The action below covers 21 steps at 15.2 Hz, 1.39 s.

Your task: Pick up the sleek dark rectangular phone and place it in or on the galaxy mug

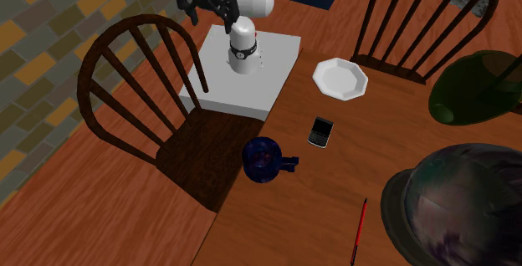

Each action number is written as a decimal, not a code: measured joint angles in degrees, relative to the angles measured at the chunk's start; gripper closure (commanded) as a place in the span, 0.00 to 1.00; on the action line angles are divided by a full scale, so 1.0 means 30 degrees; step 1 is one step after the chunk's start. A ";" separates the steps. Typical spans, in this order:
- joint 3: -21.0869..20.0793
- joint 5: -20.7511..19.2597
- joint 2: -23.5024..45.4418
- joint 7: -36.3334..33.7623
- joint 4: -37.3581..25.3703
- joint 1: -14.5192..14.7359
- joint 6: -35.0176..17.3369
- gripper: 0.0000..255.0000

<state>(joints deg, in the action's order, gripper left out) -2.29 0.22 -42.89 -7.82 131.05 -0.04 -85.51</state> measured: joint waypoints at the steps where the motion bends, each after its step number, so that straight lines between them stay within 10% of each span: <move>1: 0.0000 0.0000 0.0000 0.0000 0.0000 0.0000 0.0000 0.00; 21: -0.7242 0.2819 0.5615 -0.7133 0.1891 0.1911 -0.8437 0.00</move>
<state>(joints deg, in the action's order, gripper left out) -24.01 8.68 -26.04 -29.22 136.72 5.69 -110.82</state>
